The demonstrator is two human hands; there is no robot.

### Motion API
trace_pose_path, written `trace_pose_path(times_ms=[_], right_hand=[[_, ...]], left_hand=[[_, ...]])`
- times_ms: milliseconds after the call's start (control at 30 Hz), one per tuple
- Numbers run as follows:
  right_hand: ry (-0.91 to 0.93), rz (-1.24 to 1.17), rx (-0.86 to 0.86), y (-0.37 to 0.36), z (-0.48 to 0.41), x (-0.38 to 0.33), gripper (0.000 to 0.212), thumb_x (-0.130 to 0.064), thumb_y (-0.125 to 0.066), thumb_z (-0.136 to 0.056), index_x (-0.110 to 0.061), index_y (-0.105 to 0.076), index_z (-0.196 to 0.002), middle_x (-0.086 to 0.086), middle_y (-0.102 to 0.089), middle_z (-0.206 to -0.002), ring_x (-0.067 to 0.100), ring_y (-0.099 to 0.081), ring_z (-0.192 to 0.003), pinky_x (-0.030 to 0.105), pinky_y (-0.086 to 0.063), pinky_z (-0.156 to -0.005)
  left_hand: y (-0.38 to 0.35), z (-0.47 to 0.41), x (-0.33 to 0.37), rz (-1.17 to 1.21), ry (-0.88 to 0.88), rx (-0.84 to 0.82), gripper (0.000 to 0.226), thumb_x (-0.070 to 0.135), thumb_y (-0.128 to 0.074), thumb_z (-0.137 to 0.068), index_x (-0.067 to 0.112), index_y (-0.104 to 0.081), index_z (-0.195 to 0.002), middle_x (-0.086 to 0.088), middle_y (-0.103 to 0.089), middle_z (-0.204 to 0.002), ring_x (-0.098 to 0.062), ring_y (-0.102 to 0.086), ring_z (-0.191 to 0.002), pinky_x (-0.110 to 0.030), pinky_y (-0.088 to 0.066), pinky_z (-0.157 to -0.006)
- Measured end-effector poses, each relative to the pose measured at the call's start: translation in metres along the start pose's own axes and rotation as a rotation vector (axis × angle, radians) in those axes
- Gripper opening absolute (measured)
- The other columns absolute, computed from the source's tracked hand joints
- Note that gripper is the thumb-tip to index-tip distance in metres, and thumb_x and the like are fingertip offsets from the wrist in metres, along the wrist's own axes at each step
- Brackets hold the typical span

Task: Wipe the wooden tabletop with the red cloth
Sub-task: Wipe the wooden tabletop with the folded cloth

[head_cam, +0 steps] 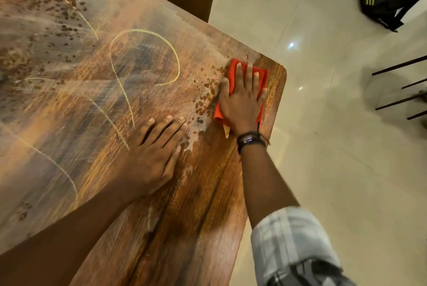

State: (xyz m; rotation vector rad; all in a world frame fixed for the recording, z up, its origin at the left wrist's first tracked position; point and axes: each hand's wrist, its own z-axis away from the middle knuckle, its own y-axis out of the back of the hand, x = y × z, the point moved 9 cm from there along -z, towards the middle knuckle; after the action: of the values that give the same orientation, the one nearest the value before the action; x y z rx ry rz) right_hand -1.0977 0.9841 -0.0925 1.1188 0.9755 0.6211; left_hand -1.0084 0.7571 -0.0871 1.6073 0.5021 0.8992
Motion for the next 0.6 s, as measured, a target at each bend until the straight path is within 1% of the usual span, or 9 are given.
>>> trace_pose_path(times_ms=[133,267,433,500,600], right_hand=[[-0.062,-0.019,-0.007,0.008,-0.075,-0.002,0.063,-0.052,-0.024,-0.105,-0.029,-0.007,-0.161,-0.001,0.001,-0.169,0.021,0.006,-0.155,0.057,0.010,-0.122],[-0.085,-0.042,0.001,0.013,-0.092,-0.004,0.061,-0.047,-0.027,-0.104,-0.028,-0.013,-0.160,0.000,-0.005,-0.169,0.022,0.003,-0.155,0.056,0.010,-0.122],[-0.007,-0.025,-0.014,0.006,-0.041,-0.014,0.060,-0.047,-0.028,-0.106,-0.030,-0.011,-0.160,-0.002,0.000,-0.169,0.019,0.004,-0.155,0.053,0.009,-0.123],[0.026,-0.022,-0.011,-0.002,-0.005,-0.020,0.060,-0.048,-0.028,-0.106,-0.031,-0.010,-0.160,-0.003,-0.001,-0.169,0.019,0.004,-0.155,0.053,0.008,-0.123],[0.056,-0.050,0.015,-0.014,0.068,-0.031,0.062,-0.049,-0.022,-0.103,-0.031,-0.010,-0.160,-0.004,-0.001,-0.169,0.017,0.005,-0.155,0.052,0.007,-0.124]], left_hand=[[0.000,0.000,0.000,0.026,-0.003,0.020,0.054,0.034,-0.027,-0.103,0.013,-0.036,-0.152,-0.003,-0.033,-0.160,-0.022,-0.024,-0.151,-0.052,-0.022,-0.120],[0.000,0.000,-0.001,0.036,-0.011,0.024,0.055,0.034,-0.026,-0.103,0.014,-0.032,-0.154,-0.003,-0.029,-0.161,-0.022,-0.022,-0.151,-0.052,-0.022,-0.120],[0.001,-0.001,0.001,0.046,-0.007,0.014,0.055,0.033,-0.027,-0.102,0.014,-0.035,-0.153,-0.003,-0.031,-0.161,-0.021,-0.022,-0.151,-0.052,-0.023,-0.119],[0.001,-0.002,0.001,0.044,-0.003,0.016,0.054,0.033,-0.027,-0.102,0.014,-0.036,-0.152,-0.003,-0.032,-0.160,-0.021,-0.023,-0.151,-0.051,-0.022,-0.119],[0.001,-0.001,0.000,0.031,-0.001,0.038,0.054,0.031,-0.030,-0.102,0.014,-0.036,-0.152,-0.003,-0.034,-0.160,-0.021,-0.026,-0.149,-0.050,-0.022,-0.120]])
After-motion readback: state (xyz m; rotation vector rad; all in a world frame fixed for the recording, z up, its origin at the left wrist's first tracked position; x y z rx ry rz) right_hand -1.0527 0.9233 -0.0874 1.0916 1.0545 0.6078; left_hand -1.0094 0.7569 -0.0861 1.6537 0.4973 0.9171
